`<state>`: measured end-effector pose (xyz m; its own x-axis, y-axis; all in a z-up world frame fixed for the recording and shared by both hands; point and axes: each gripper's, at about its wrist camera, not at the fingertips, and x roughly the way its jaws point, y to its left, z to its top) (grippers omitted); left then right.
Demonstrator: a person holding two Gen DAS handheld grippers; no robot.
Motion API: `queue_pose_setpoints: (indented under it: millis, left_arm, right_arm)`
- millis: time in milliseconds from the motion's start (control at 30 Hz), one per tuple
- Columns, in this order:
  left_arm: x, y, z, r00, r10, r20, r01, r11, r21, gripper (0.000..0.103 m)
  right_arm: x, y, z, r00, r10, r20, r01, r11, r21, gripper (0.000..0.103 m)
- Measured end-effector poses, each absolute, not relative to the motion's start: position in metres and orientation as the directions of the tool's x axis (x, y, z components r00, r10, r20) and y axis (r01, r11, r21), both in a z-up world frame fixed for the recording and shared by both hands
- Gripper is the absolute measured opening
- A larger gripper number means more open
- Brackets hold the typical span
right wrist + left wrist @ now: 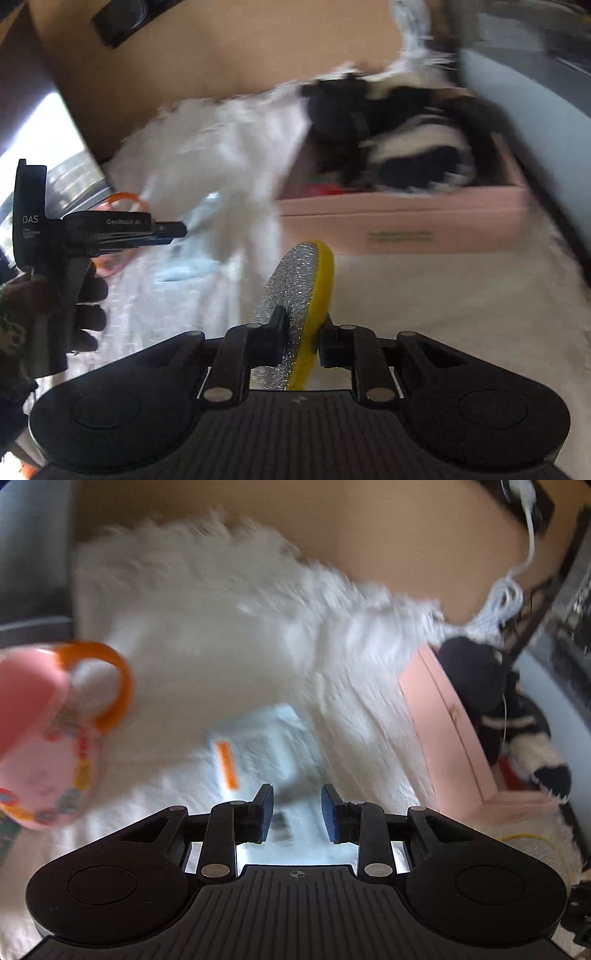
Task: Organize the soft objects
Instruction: 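Grasp the white wet-wipe packet with the left gripper while the right gripper holds the pad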
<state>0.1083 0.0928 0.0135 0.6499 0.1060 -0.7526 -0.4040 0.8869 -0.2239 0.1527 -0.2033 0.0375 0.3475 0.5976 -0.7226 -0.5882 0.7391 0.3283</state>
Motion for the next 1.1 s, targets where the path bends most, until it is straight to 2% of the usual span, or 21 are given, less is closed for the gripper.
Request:
queue_pose_setpoints:
  millis: [100, 167, 233, 367, 467, 533, 667, 767, 867, 1000, 1033, 1100]
  left_arm:
    - [0.117, 0.070, 0.009, 0.650, 0.141, -0.746, -0.377, 0.913, -0.156, 0.040]
    - [0.124, 0.058, 0.006, 0.646, 0.137, -0.751, -0.344, 0.931, -0.125, 0.068]
    - [0.130, 0.047, 0.004, 0.636, 0.135, -0.759, -0.314, 0.945, -0.095, 0.081]
    - [0.135, 0.029, -0.001, 0.613, 0.227, -0.757, -0.328, 0.944, 0.017, 0.082]
    - [0.129, 0.030, -0.002, 0.587, 0.340, -0.735, -0.419, 0.904, 0.084, 0.076]
    - [0.125, 0.038, -0.004, 0.552, 0.397, -0.734, -0.477, 0.872, 0.112, 0.082]
    - [0.122, 0.056, -0.007, 0.520, 0.368, -0.770, -0.528, 0.848, 0.049, 0.091]
    - [0.124, 0.069, -0.011, 0.514, 0.315, -0.798, -0.565, 0.824, -0.038, 0.094]
    - [0.128, 0.069, -0.013, 0.507, 0.327, -0.798, -0.570, 0.821, -0.026, 0.095]
    - [0.137, 0.066, -0.015, 0.498, 0.345, -0.795, -0.551, 0.834, 0.017, 0.095]
    - [0.138, 0.066, -0.015, 0.500, 0.345, -0.794, -0.544, 0.839, 0.021, 0.095]
    - [0.137, 0.065, -0.014, 0.506, 0.338, -0.794, -0.531, 0.847, 0.022, 0.090]
  right_arm:
    - [0.158, -0.221, 0.029, 0.364, 0.604, -0.709, -0.576, 0.744, 0.338, 0.024]
    - [0.165, -0.232, 0.022, 0.368, 0.599, -0.711, -0.559, 0.754, 0.346, 0.029]
    - [0.172, -0.236, 0.013, 0.367, 0.592, -0.717, -0.534, 0.766, 0.359, 0.039]
    - [0.179, -0.244, 0.004, 0.367, 0.617, -0.696, -0.541, 0.750, 0.380, 0.044]
    - [0.179, -0.243, 0.004, 0.365, 0.630, -0.685, -0.578, 0.731, 0.364, 0.046]
    - [0.178, -0.242, 0.004, 0.369, 0.638, -0.676, -0.595, 0.721, 0.355, 0.048]
    - [0.172, -0.235, 0.001, 0.385, 0.654, -0.651, -0.639, 0.698, 0.324, 0.060]
    - [0.160, -0.227, -0.001, 0.416, 0.644, -0.642, -0.681, 0.688, 0.250, 0.070]
    - [0.148, -0.221, -0.003, 0.457, 0.621, -0.637, -0.698, 0.694, 0.176, 0.074]
    - [0.149, -0.222, -0.002, 0.446, 0.622, -0.644, -0.691, 0.697, 0.194, 0.078]
    - [0.150, -0.221, -0.002, 0.443, 0.620, -0.648, -0.690, 0.697, 0.195, 0.082]
    - [0.150, -0.220, -0.001, 0.421, 0.620, -0.662, -0.696, 0.689, 0.202, 0.089]
